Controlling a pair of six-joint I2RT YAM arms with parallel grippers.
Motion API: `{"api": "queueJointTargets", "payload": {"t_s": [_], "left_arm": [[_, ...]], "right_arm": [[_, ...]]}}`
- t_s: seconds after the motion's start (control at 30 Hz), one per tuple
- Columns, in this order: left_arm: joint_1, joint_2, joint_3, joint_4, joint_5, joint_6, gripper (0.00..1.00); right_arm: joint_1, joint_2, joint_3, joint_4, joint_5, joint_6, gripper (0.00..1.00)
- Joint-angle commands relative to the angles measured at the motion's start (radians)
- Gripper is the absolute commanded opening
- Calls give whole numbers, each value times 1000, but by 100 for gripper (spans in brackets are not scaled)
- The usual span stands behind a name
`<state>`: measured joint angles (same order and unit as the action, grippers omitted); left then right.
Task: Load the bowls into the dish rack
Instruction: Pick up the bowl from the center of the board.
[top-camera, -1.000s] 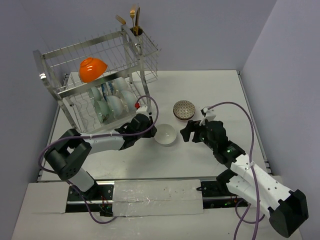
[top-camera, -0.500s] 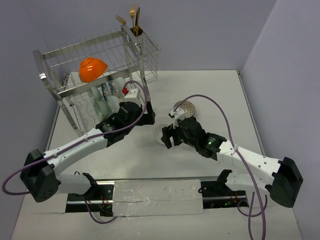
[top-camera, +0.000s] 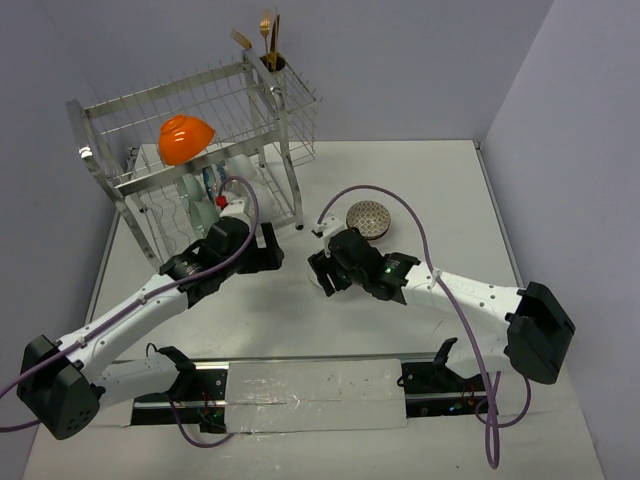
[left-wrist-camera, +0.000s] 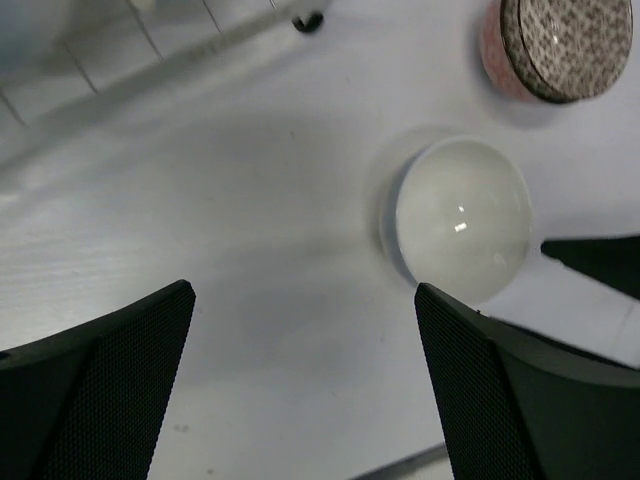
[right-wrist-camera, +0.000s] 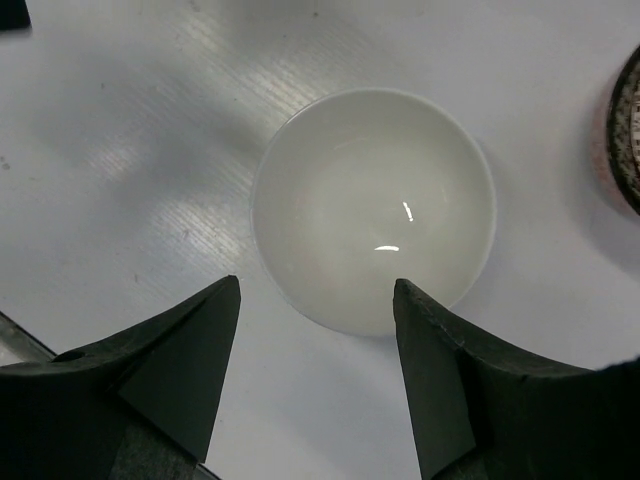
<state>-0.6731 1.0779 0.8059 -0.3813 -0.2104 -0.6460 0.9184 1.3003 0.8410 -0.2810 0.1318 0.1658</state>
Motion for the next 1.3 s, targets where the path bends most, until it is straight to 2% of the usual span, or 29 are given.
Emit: {"api": "queueJointTargets", "payload": {"t_s": [0.0, 0.1, 0.37, 0.57, 0.77, 0.93, 1.27], "left_arm": [[-8, 31, 3, -33, 199, -67, 98], [-26, 85, 41, -70, 230, -66, 99], [-68, 239, 143, -74, 185, -116, 99], [-97, 410, 277, -119, 132, -135, 91], [-111, 569, 389, -176, 86, -135, 78], [-132, 692, 481, -221, 40, -132, 60], [-163, 800, 585, -315, 23, -126, 27]], "right_arm": [[0, -27, 66, -44, 110, 24, 70], [-12, -62, 52, -56, 149, 66, 70], [-84, -223, -52, -53, 233, 164, 70], [-222, -372, -163, -3, 154, 212, 70], [-277, -481, -240, 71, 118, 239, 70], [-291, -515, -279, 100, 118, 245, 70], [-312, -576, -336, 143, 137, 241, 71]]}}
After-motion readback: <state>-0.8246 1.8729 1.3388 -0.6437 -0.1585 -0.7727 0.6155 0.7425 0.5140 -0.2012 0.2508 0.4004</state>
